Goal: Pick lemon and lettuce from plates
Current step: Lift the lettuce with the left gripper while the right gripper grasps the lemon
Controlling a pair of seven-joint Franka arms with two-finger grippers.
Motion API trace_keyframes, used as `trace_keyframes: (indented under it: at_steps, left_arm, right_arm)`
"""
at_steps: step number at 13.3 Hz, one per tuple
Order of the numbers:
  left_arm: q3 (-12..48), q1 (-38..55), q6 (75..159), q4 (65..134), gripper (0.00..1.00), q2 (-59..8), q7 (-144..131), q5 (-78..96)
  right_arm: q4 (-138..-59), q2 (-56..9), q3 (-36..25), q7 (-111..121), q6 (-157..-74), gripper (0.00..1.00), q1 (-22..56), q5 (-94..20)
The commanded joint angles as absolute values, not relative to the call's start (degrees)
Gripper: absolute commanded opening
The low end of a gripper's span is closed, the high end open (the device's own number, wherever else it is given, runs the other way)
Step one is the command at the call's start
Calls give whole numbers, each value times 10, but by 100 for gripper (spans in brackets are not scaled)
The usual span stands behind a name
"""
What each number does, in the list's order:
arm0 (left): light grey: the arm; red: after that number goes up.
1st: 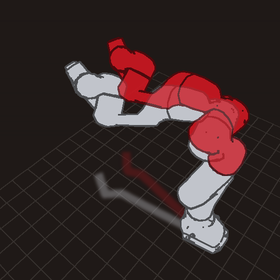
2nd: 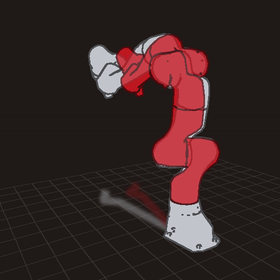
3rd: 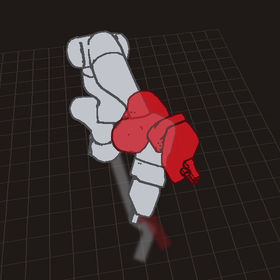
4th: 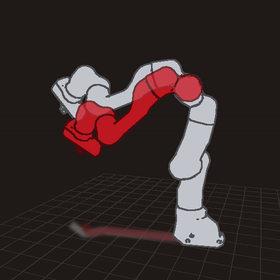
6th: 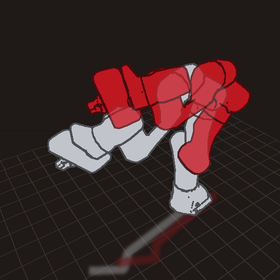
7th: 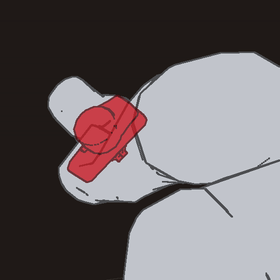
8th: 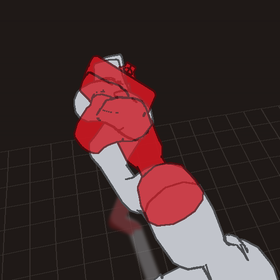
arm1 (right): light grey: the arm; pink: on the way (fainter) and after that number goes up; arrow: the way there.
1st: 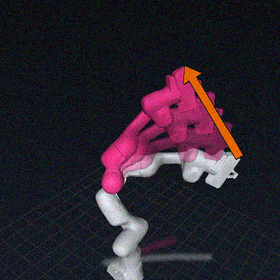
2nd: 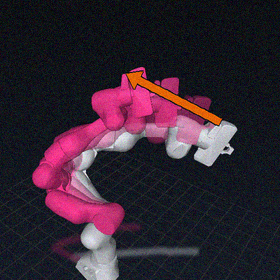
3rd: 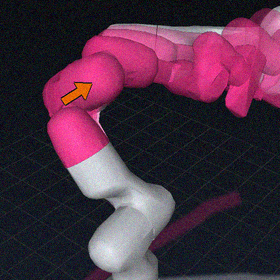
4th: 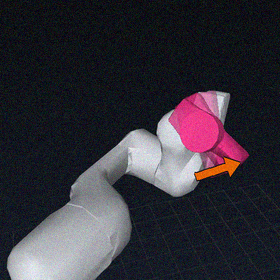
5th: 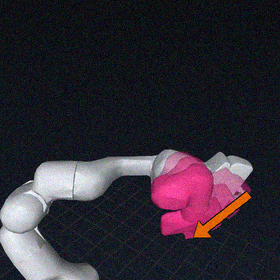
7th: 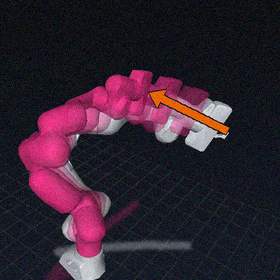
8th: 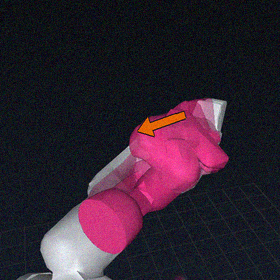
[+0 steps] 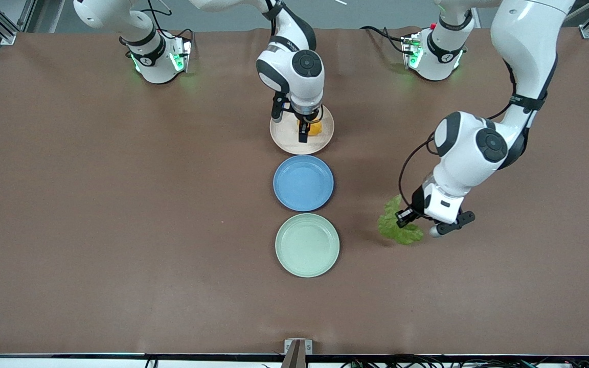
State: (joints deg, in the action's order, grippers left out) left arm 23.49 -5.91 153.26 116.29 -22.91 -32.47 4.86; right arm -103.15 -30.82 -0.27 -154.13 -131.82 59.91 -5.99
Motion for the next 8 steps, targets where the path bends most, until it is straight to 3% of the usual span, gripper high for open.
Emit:
trace_keyframes:
  at_steps: [1,3,8]
  left_arm:
    - [297,-150,1627,1284,0,-200,-240,59]
    - [308,-185,1663,1330,0,-201,-177,58]
    - [305,-221,1661,1382,1,-202,-38,52]
  right_arm:
    - [-1027,-325,-8,-1579,-1338,100,618,-60]
    - [-1027,-332,-8,-1579,-1339,100,623,-58]
    - [-1027,-333,-8,-1580,-1342,100,628,-58]
